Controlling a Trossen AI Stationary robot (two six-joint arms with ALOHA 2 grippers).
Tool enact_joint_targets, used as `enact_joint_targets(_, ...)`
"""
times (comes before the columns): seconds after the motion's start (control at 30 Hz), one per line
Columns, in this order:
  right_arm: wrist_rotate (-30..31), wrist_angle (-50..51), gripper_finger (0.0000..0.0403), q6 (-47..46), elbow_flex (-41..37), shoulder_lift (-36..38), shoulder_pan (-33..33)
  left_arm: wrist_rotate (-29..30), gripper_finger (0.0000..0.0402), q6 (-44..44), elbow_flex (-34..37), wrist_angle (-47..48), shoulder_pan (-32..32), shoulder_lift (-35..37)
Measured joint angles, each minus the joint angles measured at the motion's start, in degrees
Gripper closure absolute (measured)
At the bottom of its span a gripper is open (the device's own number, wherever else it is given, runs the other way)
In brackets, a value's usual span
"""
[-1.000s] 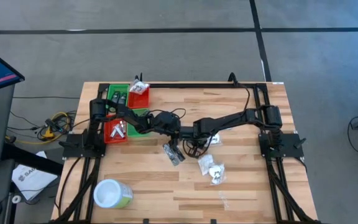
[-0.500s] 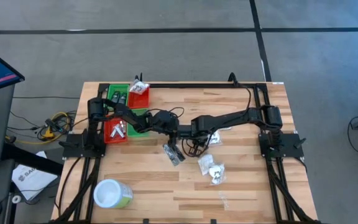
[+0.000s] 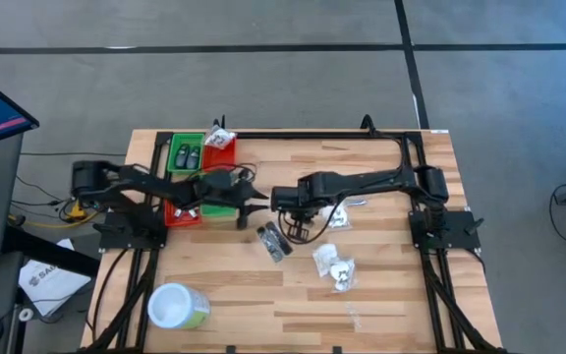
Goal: Pick & Place Travel size toiletries
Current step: Put the black comb into the bottom green bin
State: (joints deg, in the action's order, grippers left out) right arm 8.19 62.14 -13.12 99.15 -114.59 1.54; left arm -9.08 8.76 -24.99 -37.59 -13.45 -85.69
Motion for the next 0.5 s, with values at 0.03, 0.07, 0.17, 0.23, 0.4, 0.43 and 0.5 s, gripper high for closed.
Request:
enact_joint_targets(0.03,-0.1,-0.5,0.0403,0.9,0.6,0.0,0.0,0.0,0.028,1.0,0.5,-0.1,0.5,1.2)
enact_joint_targets(0.07,-0.4,-1.3,0.0403,1.8,1.2,0.0,0.0,0.1,0.028,2.0,1.6,0.2,1.0,3.0)
enact_joint_targets(0.17,-0.9,-3.1,0.0403,3.2,2.7,0.0,0.0,0.6,0.028,5.3,3.3,-0.6,2.5,6.0)
enact_joint_targets(0.23,-1.5,-3.3,0.0403,3.8,3.2,0.0,0.0,4.0,0.028,6.5,3.3,-0.6,3.8,6.4)
enact_joint_targets(0.4,-4.1,-5.8,0.0403,5.2,3.2,0.0,0.0,9.3,0.0272,15.4,3.4,-2.6,7.4,6.2)
enact_joint_targets(0.43,-4.6,-6.0,0.0403,5.4,3.2,0.0,0.0,10.5,0.0269,16.4,3.3,-2.4,8.2,6.0)
enact_joint_targets(0.5,-5.4,-6.1,0.0403,5.9,3.2,0.0,0.0,11.9,0.026,17.4,3.4,-3.1,9.2,5.9)
